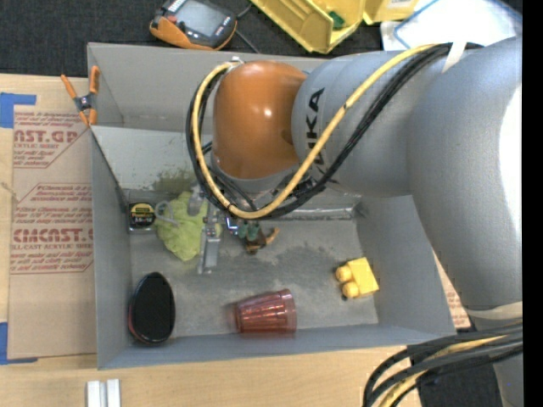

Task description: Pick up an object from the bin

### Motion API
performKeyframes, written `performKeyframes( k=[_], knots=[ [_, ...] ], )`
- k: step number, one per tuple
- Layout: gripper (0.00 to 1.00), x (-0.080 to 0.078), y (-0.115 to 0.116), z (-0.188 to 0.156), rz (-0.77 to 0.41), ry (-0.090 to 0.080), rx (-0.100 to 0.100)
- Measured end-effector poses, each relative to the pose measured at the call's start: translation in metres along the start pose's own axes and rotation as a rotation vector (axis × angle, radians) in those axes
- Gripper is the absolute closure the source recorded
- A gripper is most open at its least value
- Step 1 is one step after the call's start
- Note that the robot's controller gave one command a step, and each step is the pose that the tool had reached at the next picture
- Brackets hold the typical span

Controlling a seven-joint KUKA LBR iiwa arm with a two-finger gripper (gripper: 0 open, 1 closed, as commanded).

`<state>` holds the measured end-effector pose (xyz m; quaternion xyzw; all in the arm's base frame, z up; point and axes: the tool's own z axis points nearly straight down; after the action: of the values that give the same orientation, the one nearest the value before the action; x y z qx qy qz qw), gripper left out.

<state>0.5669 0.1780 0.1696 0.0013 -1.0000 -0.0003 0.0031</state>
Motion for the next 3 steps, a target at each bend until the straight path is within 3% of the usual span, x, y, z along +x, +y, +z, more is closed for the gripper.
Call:
performKeyframes(
  k=[1, 2, 3],
  knots=[
    [0.00, -0.002, -0.001, -0.004, 0.002, -0.008, -0.001],
    [0.00, -0.015, -0.001, 0.095, -0.028, -0.028, -0.007],
    [0.00, -0.014, -0.002, 0.060, -0.073, -0.023, -0.005]
  ],
)
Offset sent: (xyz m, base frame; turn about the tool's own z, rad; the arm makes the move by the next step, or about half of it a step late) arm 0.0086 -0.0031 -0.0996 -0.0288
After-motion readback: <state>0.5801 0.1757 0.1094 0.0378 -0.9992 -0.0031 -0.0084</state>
